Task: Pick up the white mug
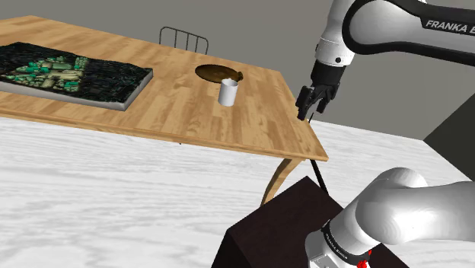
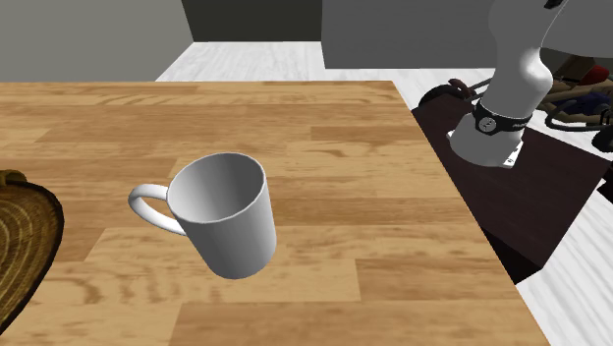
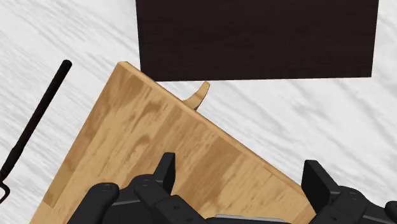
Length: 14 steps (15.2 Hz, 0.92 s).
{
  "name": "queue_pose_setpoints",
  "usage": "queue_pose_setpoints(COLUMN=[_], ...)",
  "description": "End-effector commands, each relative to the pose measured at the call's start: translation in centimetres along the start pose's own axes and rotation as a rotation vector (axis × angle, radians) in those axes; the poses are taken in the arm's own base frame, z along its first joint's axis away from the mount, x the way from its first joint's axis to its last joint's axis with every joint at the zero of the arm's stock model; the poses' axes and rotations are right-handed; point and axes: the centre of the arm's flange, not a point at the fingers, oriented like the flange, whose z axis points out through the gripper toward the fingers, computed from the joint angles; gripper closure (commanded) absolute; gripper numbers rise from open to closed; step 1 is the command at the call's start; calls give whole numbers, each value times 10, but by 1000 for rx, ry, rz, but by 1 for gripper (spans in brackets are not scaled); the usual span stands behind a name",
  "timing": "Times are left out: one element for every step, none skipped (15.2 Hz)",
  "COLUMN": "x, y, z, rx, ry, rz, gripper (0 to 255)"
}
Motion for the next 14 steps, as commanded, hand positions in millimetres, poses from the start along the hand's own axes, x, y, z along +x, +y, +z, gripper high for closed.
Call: queue_pose_setpoints(x=[0, 12, 25, 37, 49, 61, 74, 86, 98, 111, 123, 135, 148, 160], y=[0, 0, 1, 1, 1, 1, 1, 1, 0, 0, -1, -2, -3, -4], z=[0, 2, 5, 7, 9, 11, 13, 15, 17, 19, 21, 23, 24, 26], rx=[0, 2, 5, 7, 10, 12, 15, 17, 19, 22, 24, 27, 29, 32], ry=[0, 5, 10, 14, 19, 24, 29, 33, 38, 43, 48, 52, 57, 62], rz=[0, -10, -20, -30, -40, -51, -61, -71, -81, -91, -101, -111, -121, -131], gripper=[0, 0, 0, 0, 0, 0, 0, 0, 0, 0, 0, 0, 0, 0])
